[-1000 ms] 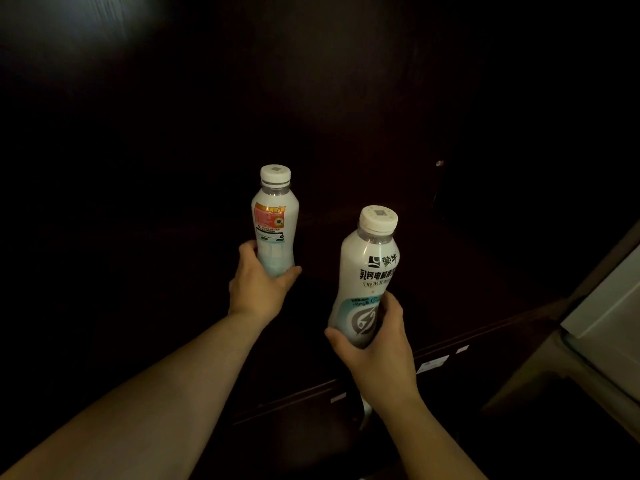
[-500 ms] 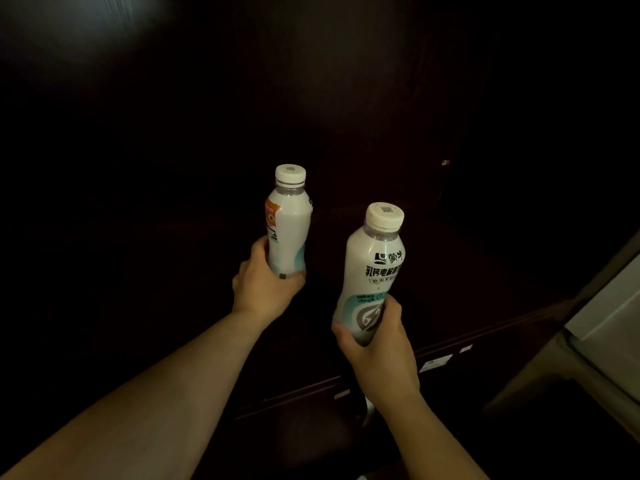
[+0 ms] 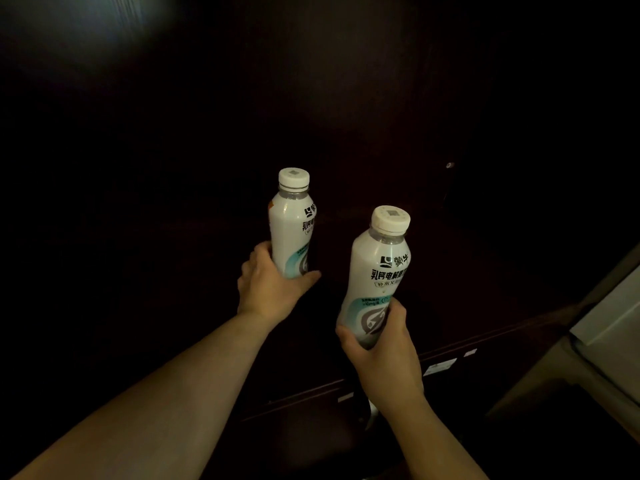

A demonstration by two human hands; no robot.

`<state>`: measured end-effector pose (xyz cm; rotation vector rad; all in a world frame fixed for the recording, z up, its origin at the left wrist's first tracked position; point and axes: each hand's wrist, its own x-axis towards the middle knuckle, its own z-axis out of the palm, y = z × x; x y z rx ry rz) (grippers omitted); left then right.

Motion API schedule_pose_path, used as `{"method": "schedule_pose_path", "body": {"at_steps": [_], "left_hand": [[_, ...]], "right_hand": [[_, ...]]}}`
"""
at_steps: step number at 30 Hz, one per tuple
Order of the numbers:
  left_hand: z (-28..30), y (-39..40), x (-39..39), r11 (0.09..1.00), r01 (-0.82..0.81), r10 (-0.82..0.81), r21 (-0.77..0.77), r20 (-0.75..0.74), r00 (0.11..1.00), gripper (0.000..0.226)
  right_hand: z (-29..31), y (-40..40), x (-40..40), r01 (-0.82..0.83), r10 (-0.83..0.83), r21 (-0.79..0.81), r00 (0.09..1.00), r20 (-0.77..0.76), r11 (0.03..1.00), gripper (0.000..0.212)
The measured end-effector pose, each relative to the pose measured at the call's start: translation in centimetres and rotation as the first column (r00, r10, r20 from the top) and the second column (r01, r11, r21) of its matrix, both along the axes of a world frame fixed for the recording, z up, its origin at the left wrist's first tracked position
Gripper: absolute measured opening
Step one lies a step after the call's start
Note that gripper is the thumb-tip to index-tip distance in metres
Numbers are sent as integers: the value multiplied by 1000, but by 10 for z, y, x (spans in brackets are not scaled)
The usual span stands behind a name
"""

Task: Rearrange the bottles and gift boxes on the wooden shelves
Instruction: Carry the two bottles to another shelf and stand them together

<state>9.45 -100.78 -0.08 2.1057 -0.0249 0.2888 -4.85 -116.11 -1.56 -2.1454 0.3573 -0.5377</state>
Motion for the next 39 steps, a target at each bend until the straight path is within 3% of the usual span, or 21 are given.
{"method": "schedule_pose_path", "body": {"at_steps": [5, 10, 16, 39], "left_hand": [[0, 3, 2, 999, 50, -50, 5, 34, 998, 62], [-1, 3, 1, 992, 61, -55, -111, 53, 997, 89], [-4, 5, 1, 982, 107, -95, -157, 82, 992, 52], [-6, 21, -88, 870, 333, -338, -363, 52, 940, 58]], "right_hand": [[-2, -1, 1, -8, 8, -12, 1000, 17, 1000, 76], [-3, -1, 1, -15, 15, -20, 1000, 25, 1000, 76], [-3, -2, 2, -15, 15, 3, 1000, 25, 1000, 72], [-4, -1, 2, -18, 18, -4, 1000, 15, 1000, 77]]}}
